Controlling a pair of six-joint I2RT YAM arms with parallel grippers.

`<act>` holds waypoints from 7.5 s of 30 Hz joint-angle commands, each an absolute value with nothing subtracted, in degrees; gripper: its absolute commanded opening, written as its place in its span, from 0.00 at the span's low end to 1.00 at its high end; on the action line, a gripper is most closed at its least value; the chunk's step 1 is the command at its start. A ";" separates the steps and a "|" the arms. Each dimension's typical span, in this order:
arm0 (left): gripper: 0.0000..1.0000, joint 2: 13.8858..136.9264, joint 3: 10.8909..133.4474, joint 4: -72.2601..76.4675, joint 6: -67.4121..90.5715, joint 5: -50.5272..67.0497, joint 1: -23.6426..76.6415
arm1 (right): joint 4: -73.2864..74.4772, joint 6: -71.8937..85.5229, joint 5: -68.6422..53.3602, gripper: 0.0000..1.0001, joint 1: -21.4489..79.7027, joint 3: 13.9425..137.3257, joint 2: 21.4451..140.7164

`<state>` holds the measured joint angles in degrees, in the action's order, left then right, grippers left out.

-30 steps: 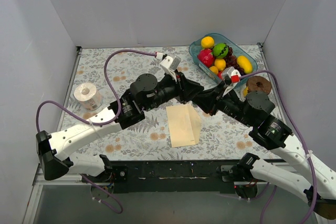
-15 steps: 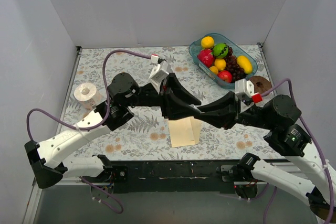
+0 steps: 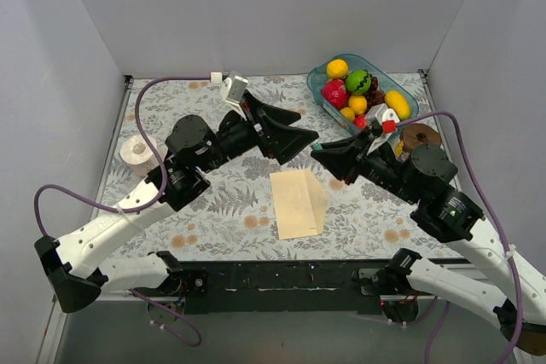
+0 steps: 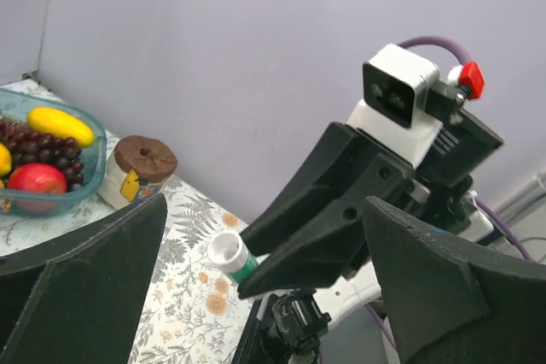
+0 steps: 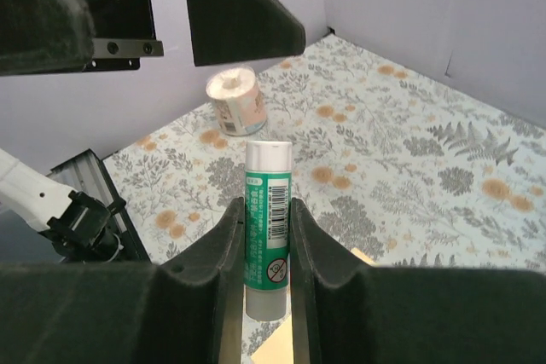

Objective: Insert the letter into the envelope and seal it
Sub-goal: Unscrew the solid glue.

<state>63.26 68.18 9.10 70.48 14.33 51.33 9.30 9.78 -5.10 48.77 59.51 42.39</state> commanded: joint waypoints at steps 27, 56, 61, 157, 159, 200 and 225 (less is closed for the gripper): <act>0.52 69.61 71.10 5.71 76.11 -0.97 57.92 | -6.15 19.95 0.53 0.01 48.69 50.36 37.62; 0.00 74.00 78.92 -2.98 65.57 11.69 58.71 | -0.09 18.46 -3.16 0.36 48.60 54.14 42.10; 0.00 74.53 80.16 -5.62 63.64 11.69 58.71 | 2.02 18.28 -4.57 0.40 48.69 55.11 43.59; 0.08 74.44 80.51 -7.46 63.73 -19.77 67.59 | -5.19 20.83 -0.35 0.01 48.69 51.77 39.55; 0.04 74.27 80.51 -7.47 62.93 -17.42 67.59 | -4.66 20.05 -0.44 0.01 48.69 52.47 39.64; 0.98 65.22 77.88 4.30 61.52 23.94 64.86 | -13.36 17.40 -25.07 0.01 48.69 54.06 39.30; 0.53 70.31 81.04 -7.03 66.62 -16.88 66.01 | -12.13 19.16 -5.89 0.01 48.69 50.63 38.15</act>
